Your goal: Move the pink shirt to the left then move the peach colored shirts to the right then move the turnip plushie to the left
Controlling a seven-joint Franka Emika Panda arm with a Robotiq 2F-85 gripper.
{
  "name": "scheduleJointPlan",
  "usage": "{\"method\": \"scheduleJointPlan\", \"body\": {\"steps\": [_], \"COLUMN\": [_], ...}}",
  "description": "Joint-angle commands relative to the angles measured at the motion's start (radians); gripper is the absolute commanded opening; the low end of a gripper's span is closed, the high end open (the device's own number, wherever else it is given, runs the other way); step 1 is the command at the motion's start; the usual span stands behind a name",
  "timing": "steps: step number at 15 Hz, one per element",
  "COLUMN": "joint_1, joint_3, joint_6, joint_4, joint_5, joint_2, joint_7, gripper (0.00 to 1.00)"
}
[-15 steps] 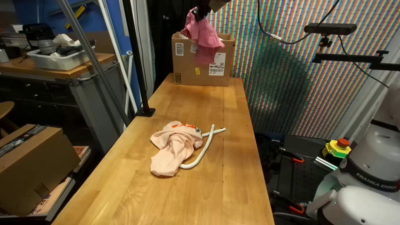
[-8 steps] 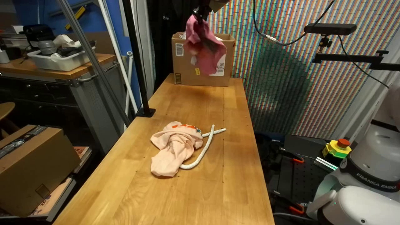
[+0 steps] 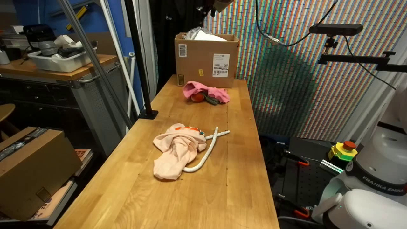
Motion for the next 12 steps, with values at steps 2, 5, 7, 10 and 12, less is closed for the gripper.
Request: {"method": "scheduleJointPlan", "body": {"steps": [2, 5, 7, 10, 12], "joint_1": [0.022, 0.055, 0.079, 0.114, 0.134], "joint_3": [0.005, 0.012, 0.020, 0.046, 0.068], "joint_6": [-0.011, -0.023, -0.040, -0.077, -0.103], "joint_4": [-0.016, -0.058, -0.087, -0.138, -0.171], "joint_5": [0.018, 0.006, 0.005, 0.024, 0.043], "joint_2": [-0.022, -0.039, -0.045, -0.054, -0.058], "joint_7": [-0.050, -0.021, -0.005, 0.026, 0.048], "gripper": [1.00, 1.00, 1.00, 1.00, 1.00]}}
